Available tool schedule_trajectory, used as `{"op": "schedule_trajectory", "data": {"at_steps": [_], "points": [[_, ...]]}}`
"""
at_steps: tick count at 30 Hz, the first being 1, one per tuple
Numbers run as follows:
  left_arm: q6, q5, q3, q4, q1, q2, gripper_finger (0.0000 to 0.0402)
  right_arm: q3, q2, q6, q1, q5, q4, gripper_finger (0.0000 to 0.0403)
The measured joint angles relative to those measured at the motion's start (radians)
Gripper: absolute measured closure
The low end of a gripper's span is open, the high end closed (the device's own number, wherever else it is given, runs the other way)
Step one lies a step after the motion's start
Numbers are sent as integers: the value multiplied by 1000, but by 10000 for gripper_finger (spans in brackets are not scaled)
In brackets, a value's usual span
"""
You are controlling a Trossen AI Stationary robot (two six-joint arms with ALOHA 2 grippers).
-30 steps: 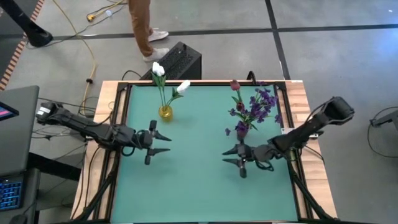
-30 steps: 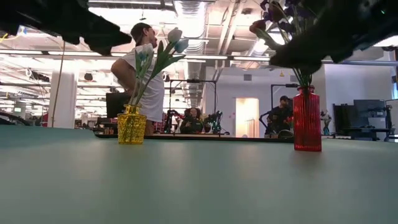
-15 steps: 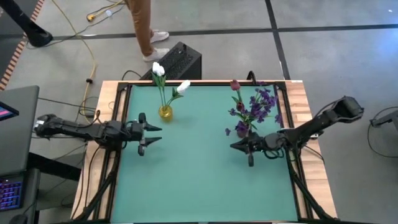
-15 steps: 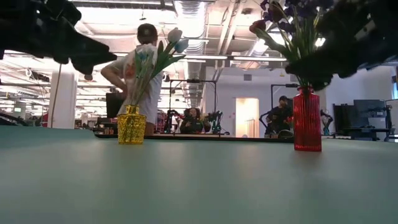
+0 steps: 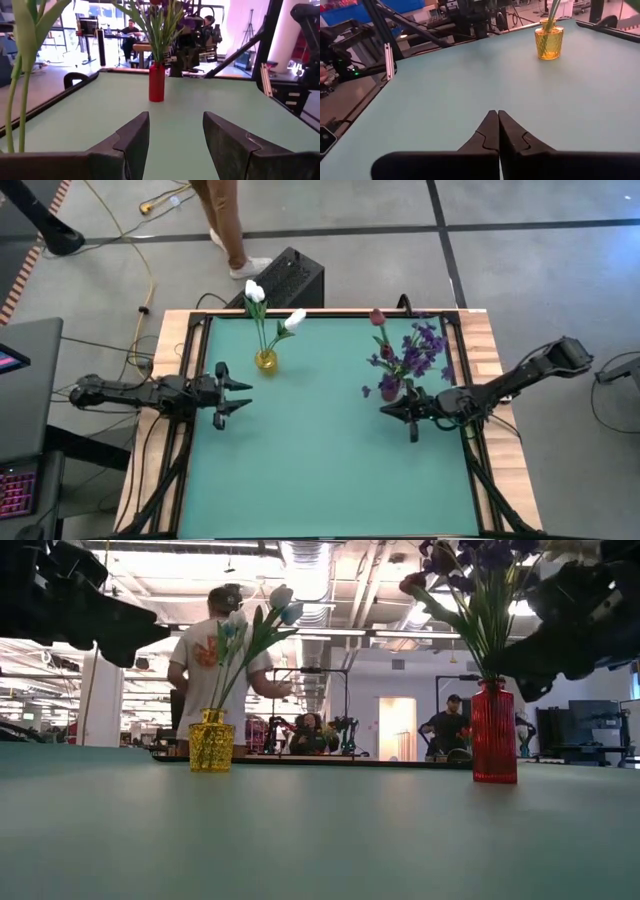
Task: Sort flowers into vase by color
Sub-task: Return to Home Position
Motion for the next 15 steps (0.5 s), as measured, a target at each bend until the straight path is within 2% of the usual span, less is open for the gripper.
{"op": "schedule_trajectory", "data": {"at_steps": [6, 11, 15], "points": [[0, 0, 0, -31, 0, -30, 228, -43, -62, 49, -17, 0, -44, 382], [-1, 4, 0, -33, 0, -28, 228, -43, -87, 18, -35, -12, -94, 383], [-21, 10, 0, -33, 0, -28, 228, -43, -148, 18, -67, -79, -171, 383]]}}
